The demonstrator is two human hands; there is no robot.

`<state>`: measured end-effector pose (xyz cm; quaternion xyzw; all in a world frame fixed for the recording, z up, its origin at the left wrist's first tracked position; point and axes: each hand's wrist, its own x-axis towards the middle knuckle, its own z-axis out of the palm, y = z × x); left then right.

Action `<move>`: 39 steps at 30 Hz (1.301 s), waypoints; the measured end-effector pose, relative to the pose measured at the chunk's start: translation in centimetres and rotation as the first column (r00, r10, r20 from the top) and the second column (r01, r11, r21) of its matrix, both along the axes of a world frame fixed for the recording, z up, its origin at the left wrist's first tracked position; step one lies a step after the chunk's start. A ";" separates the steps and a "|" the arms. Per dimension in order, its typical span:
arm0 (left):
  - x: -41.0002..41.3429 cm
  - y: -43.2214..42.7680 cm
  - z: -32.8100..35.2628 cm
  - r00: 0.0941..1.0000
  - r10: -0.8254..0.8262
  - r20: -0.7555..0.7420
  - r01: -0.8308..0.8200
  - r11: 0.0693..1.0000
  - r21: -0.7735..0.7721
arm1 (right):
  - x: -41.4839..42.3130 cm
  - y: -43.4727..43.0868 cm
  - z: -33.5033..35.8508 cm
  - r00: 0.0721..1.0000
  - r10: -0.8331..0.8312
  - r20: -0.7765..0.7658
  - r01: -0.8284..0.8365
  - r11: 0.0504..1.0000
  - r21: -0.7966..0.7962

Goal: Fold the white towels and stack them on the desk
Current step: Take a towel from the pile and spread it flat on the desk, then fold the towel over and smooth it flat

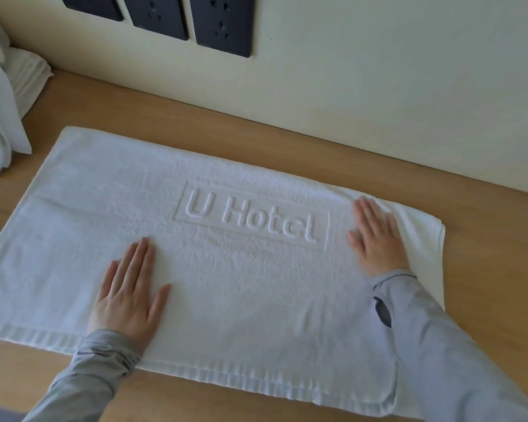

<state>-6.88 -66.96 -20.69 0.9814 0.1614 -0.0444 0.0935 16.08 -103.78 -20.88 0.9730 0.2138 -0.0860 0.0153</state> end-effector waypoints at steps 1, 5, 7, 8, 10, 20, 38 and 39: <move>0.0 0.0 0.0 1.000 0.001 -0.002 -0.001 1.000 0.002 | 0.3 -0.4 0.1 0.999 -0.053 -0.012 0.053 0.999 0.009; 0.1 -0.4 0.2 0.999 0.044 0.005 -0.044 0.999 -0.025 | -2.1 4.2 1.3 0.979 -0.199 0.045 0.192 0.972 0.139; 0.7 -1.8 0.6 0.997 0.061 0.040 -0.058 0.996 -0.066 | -6.0 8.3 2.0 0.993 -0.104 0.059 0.087 0.965 0.249; 1.2 -3.0 0.9 0.997 0.036 0.063 -0.031 0.996 -0.085 | -8.4 10.3 2.0 0.998 -0.032 0.055 0.015 0.959 0.284; 2.5 -6.2 1.3 0.992 -0.083 0.092 0.093 0.989 -0.115 | -13.2 13.2 1.4 0.996 0.085 0.033 -0.091 0.950 0.298; 3.7 -9.8 -0.4 0.965 -0.260 0.000 0.260 0.965 -0.033 | -16.9 0.6 0.2 0.982 -0.187 0.006 0.186 0.978 0.091; 4.1 -15.9 1.5 0.922 -0.387 0.018 0.386 0.917 -0.097 | -21.3 -11.3 1.7 0.564 -0.800 -0.202 0.766 0.417 0.488; 4.4 -16.8 1.6 0.912 -0.411 0.020 0.410 0.907 -0.099 | -21.1 -11.5 1.6 0.549 -0.806 -0.223 0.774 0.389 0.500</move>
